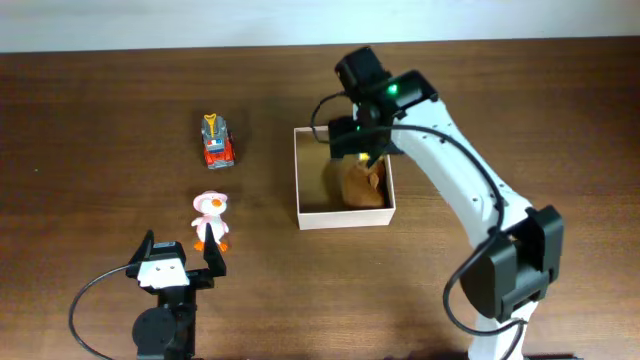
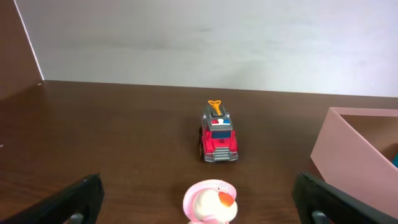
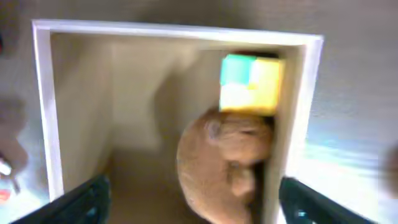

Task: Pack container
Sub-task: 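Lower the capybara beside the cube, open and raise the right gripper, then move the left gripper forward over the red toy fire truck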

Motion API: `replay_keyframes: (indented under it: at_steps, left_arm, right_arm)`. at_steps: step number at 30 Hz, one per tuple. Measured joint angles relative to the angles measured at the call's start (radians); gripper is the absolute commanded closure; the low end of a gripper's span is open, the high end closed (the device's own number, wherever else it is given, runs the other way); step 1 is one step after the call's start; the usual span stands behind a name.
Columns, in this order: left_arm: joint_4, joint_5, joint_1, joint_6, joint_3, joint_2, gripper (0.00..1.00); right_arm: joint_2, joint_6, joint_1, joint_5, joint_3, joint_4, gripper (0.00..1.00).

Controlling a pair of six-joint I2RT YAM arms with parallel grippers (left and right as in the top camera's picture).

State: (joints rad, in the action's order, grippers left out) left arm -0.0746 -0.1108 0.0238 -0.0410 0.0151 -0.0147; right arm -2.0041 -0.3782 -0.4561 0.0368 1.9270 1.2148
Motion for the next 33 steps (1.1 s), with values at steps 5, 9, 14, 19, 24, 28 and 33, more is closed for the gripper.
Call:
replay_keyframes:
  at_steps: [5, 9, 14, 19, 24, 28, 33]
  left_arm:
    - [0.0, 0.0, 0.0, 0.0, 0.0, 0.0, 0.01]
    - [0.0, 0.0, 0.0, 0.0, 0.0, 0.0, 0.01]
    - [0.0, 0.0, 0.0, 0.0, 0.0, 0.0, 0.01]
    - [0.0, 0.0, 0.0, 0.0, 0.0, 0.0, 0.01]
    - [0.0, 0.0, 0.0, 0.0, 0.0, 0.0, 0.01]
    - [0.0, 0.0, 0.0, 0.0, 0.0, 0.0, 0.01]
    - [0.0, 0.0, 0.0, 0.0, 0.0, 0.0, 0.01]
  right_arm:
    - [0.0, 0.02, 0.016, 0.095, 0.154, 0.125, 0.03]
    - [0.0, 0.024, 0.081, 0.124, 0.229, 0.192, 0.01]
    - [0.0, 0.025, 0.211, 0.15, 0.248, 0.247, 0.01]
    - [0.0, 0.024, 0.333, 0.162, 0.248, 0.28, 0.01]
    - [0.0, 0.025, 0.388, 0.165, 0.248, 0.286, 0.01]
    - [0.0, 0.025, 0.391, 0.165, 0.248, 0.286, 0.01]
    - [0.0, 0.024, 0.391, 0.165, 0.248, 0.286, 0.01]
